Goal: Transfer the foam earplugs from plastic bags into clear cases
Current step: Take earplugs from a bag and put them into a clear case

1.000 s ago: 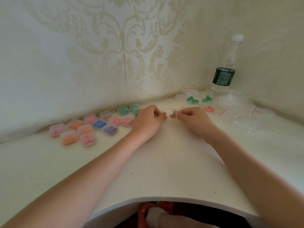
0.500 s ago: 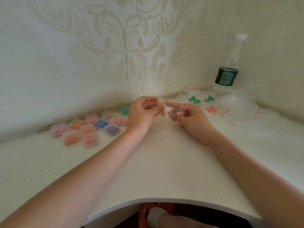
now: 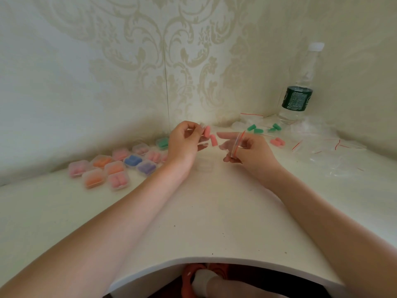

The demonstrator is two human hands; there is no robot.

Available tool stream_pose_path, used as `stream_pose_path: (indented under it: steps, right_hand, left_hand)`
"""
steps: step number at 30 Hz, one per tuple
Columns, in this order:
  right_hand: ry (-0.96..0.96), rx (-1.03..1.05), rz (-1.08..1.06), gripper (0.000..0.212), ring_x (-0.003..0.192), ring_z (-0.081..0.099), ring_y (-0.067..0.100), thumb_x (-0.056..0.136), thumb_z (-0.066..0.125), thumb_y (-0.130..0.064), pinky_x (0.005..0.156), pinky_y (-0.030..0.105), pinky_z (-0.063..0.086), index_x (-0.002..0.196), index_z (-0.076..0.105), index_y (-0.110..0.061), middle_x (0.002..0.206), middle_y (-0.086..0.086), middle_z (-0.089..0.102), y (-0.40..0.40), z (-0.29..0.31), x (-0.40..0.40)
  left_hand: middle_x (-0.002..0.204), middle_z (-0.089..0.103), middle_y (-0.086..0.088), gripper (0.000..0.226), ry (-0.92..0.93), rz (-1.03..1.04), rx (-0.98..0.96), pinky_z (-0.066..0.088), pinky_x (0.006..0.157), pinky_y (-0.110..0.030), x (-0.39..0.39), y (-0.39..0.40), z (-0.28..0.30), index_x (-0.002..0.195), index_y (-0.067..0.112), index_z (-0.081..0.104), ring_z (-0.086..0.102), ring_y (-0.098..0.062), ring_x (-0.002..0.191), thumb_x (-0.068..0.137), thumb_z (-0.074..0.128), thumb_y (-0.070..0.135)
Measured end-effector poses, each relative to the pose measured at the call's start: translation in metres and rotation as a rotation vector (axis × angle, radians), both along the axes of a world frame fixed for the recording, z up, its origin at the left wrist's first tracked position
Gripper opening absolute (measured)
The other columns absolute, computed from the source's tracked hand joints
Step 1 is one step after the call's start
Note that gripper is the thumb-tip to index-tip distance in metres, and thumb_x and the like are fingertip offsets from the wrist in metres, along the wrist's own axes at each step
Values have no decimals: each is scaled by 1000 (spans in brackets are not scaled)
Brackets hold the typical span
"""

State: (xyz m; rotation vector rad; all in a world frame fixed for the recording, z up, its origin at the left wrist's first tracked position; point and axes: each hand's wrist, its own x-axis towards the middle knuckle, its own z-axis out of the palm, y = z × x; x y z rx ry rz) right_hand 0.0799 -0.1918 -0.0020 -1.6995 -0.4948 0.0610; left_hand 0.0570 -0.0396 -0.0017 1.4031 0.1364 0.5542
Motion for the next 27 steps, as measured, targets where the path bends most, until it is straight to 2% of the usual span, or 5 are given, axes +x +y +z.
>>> stream_pose_path:
  steps: [5, 10, 18, 22, 27]
  right_hand:
    - [60, 13, 4, 52, 64, 64, 9, 84, 41, 11, 59, 15, 47, 113, 68, -23, 95, 1, 66, -1, 3, -1]
    - [129, 82, 94, 22, 70, 67, 11, 90, 64, -17, 65, 19, 52, 111, 66, -22, 90, -4, 70, 1, 3, -3]
    - [70, 83, 52, 30, 59, 64, 10, 87, 66, -6, 63, 19, 54, 113, 63, -19, 90, 6, 64, 2, -2, 2]
    - [-7, -9, -20, 23, 59, 65, 9, 86, 71, -19, 57, 17, 52, 105, 67, -8, 87, 2, 66, 1, -2, 2]
    - [-69, -88, -18, 25, 64, 66, 12, 87, 68, -28, 54, 21, 51, 104, 63, -10, 94, 0, 66, 2, 1, -2]
  left_hand:
    - [69, 72, 3, 27, 1, -1, 53, 57, 75, -27, -4, -3, 3, 90, 15, 52, 66, -12, 66, 79, 75, 7]
    - [72, 70, -1, 34, 9, -33, -73, 56, 77, -26, -5, 0, 5, 93, 11, 47, 66, -11, 64, 77, 73, -3]
    - [87, 68, -16, 22, 47, -199, -159, 57, 79, -28, -3, -2, 3, 89, 8, 55, 69, -20, 74, 79, 69, -6]
    - [81, 64, -15, 19, 37, -225, -225, 58, 66, -20, -4, -4, 5, 87, 7, 48, 69, -15, 64, 87, 59, -9]
    - [91, 51, -16, 20, 76, -131, -220, 56, 56, -23, 1, -2, 4, 88, 10, 43, 62, -16, 68, 92, 52, -7]
